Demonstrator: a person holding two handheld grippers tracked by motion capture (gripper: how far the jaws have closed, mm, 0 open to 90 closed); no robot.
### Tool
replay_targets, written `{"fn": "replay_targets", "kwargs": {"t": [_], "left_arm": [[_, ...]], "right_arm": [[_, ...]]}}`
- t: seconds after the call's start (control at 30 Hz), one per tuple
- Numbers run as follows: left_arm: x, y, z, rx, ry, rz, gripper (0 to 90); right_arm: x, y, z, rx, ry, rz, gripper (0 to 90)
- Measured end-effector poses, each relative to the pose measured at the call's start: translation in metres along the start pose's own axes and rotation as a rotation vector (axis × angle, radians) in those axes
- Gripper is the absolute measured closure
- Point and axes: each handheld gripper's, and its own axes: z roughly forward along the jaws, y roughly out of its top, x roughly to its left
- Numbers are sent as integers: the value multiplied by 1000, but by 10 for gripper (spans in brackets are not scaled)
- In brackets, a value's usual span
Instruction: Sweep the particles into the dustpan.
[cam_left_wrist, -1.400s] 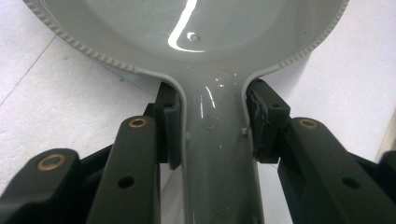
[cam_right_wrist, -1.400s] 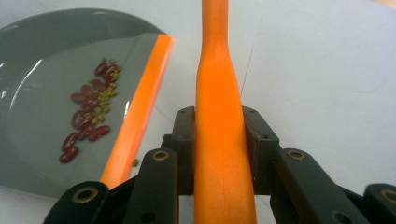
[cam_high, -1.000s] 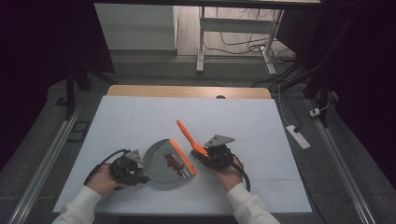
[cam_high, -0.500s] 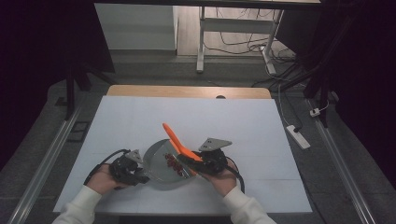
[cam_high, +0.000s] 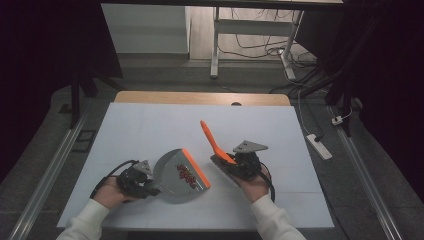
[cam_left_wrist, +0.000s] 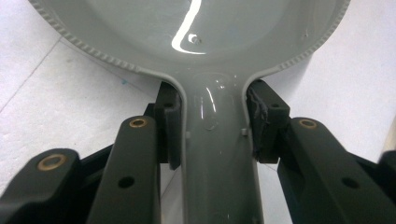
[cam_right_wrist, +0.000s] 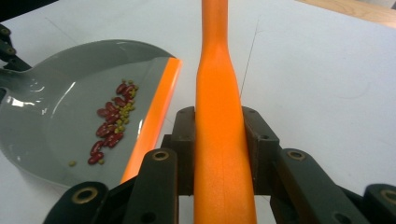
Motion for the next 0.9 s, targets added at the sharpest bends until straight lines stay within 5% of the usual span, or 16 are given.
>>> {"fn": "replay_targets", "kwargs": {"t": [0.47,0.9], "left_arm": [[1,-2,-3,-60,17,-20,622],[15,-13,-18,-182,69,-180,622]], "right_arm": [[-12,1,-16,-36,-17,-6,702],[-22,-2,-28,-45,-28,-13,702]]}}
